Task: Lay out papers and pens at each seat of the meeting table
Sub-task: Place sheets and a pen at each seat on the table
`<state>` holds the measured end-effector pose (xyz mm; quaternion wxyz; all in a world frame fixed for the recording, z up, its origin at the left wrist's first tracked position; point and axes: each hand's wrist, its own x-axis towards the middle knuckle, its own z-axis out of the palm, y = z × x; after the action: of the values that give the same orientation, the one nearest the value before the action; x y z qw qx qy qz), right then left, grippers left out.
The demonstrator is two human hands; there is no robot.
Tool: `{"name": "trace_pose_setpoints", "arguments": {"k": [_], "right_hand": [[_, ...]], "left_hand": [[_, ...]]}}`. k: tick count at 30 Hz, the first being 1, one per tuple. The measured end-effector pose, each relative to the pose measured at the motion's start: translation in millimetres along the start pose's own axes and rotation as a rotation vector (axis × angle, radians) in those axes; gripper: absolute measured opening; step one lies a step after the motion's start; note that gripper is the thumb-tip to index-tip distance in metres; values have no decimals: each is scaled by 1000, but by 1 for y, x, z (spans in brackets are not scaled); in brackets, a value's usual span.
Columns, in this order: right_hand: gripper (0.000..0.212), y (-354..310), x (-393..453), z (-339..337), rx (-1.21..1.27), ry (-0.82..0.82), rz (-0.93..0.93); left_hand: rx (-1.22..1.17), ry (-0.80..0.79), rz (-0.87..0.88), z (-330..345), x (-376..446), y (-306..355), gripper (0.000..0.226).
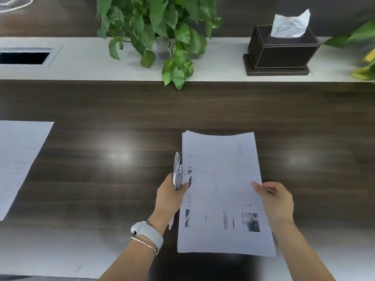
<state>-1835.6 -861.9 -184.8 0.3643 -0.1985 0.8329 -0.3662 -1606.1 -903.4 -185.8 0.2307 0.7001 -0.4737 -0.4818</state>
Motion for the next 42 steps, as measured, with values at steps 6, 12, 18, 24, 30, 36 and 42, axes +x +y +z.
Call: {"name": "trace_pose_setpoints", "arguments": {"k": [6, 12, 18, 24, 30, 36, 42], "right_hand": [[18, 11, 12, -12, 7, 17, 4], [18, 14, 18, -22, -2, 32, -28], [20, 12, 34, -39, -6, 64, -70], [22, 10, 73, -88, -63, 167, -71], [25, 13, 129, -149, -221, 302, -57], [39, 19, 168, -187, -483, 533, -163], [47, 40, 181, -175, -676, 308, -222]], "left_hand": [[39, 68, 5, 14, -4, 7, 12], [90, 151, 43, 15, -8, 9, 15], [187, 107, 183, 31, -9, 29, 8], [676, -216, 445, 93, -7, 76, 42], [1011, -562, 595, 190, -6, 112, 81], [1153, -605, 697, 269, -1, 145, 85], [1132, -636, 713, 317, -2, 173, 84]]}}
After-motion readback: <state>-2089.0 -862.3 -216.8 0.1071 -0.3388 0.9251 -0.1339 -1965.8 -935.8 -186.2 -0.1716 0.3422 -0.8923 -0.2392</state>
